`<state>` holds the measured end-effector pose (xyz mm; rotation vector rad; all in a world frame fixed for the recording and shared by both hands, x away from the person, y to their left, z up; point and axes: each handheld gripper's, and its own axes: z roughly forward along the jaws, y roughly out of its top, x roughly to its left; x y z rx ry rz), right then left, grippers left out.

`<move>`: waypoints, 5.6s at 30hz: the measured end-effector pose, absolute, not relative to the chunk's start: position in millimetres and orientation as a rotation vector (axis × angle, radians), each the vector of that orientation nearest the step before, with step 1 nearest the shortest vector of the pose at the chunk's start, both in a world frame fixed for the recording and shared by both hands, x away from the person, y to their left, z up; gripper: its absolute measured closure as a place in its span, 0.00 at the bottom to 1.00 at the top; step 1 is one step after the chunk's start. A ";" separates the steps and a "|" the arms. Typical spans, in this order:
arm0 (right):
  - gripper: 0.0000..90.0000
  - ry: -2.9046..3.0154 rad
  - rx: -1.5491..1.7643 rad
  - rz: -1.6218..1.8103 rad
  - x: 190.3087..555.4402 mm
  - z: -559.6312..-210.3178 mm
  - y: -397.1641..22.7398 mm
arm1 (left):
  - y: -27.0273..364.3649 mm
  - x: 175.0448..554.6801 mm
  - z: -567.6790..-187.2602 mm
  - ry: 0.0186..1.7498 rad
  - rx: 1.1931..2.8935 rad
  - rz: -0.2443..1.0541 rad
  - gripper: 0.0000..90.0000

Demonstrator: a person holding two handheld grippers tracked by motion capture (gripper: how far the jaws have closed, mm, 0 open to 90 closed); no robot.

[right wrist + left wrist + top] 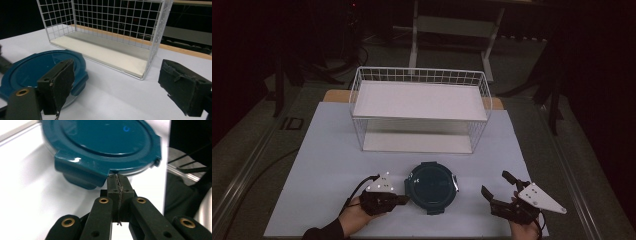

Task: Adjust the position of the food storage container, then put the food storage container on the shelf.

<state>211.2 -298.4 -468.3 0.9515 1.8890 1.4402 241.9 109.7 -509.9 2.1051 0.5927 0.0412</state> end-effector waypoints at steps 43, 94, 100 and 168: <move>0.15 1.926 0.950 1.445 213.7 -470.8 -293.8 | 111.4 274.1 -510.4 0.671 2.061 0.061 1.00; 0.17 2.002 0.815 1.488 215.2 -463.1 -267.8 | 101.4 308.6 -507.4 1.175 1.877 -0.499 0.08; 0.17 2.026 0.875 1.509 214.4 -455.9 -269.4 | 101.3 313.1 -512.3 1.232 1.839 -0.574 0.27; 0.63 2.576 1.538 1.715 253.6 -503.7 -267.4 | 106.6 273.1 -517.7 0.957 1.815 -0.512 0.64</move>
